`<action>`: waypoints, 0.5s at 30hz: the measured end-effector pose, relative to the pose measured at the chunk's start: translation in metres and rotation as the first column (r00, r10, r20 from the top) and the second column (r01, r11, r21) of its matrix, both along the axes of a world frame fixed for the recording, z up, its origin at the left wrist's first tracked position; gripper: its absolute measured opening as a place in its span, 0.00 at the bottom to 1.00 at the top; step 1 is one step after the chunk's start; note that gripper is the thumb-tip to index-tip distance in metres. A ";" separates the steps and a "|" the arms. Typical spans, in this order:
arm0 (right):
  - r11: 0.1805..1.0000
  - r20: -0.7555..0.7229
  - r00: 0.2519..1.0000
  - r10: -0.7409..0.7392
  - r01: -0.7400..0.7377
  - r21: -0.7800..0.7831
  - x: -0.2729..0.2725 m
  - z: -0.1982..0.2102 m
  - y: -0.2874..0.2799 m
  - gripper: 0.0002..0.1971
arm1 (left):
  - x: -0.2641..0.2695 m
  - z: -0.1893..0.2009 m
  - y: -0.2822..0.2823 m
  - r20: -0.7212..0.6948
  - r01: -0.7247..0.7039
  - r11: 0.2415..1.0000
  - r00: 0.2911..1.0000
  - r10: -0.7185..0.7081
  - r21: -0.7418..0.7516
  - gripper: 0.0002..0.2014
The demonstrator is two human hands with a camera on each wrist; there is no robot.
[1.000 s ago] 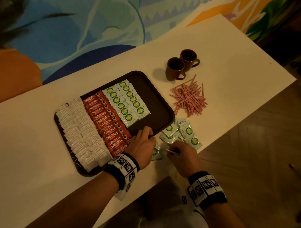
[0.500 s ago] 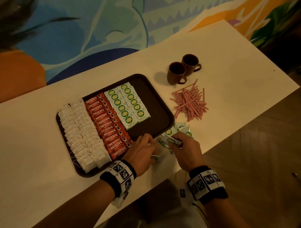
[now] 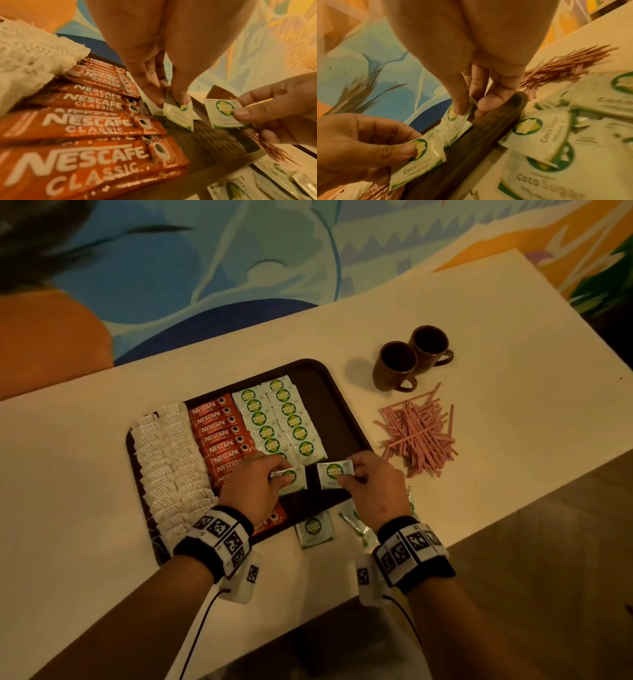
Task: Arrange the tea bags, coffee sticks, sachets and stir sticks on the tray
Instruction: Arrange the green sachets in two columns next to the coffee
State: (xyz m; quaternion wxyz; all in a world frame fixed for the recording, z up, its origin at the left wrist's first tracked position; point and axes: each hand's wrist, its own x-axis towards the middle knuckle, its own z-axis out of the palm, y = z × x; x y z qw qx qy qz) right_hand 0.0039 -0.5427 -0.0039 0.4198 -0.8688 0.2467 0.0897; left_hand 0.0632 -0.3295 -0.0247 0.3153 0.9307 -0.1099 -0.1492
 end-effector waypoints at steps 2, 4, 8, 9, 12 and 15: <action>1.000 -0.021 1.000 0.013 -0.013 0.018 0.015 -0.005 0.003 0.11 | 0.004 -0.007 -0.002 0.015 -0.032 0.999 0.999 0.032 0.012 0.10; 0.999 -0.055 0.998 0.026 -0.024 0.038 0.028 -0.010 0.005 0.12 | 0.007 -0.013 -0.005 0.005 -0.060 0.998 0.998 0.060 0.013 0.09; 0.998 -0.088 0.995 0.053 -0.050 0.036 0.043 -0.020 0.006 0.13 | 0.009 -0.018 -0.009 -0.002 -0.096 0.995 0.995 0.096 0.022 0.07; 0.998 -0.094 0.994 0.059 -0.056 0.032 0.046 -0.021 0.005 0.12 | 0.008 -0.019 -0.010 0.003 -0.104 0.994 0.995 0.104 0.028 0.07; 0.996 -0.105 0.991 0.085 -0.086 -0.005 0.050 -0.024 0.005 0.12 | 0.007 -0.022 -0.009 0.010 -0.127 0.991 0.992 0.127 0.033 0.09; 0.994 -0.103 0.990 0.094 -0.099 -0.036 0.053 -0.027 0.007 0.16 | 0.008 -0.024 -0.008 0.009 -0.148 0.988 0.989 0.148 0.035 0.11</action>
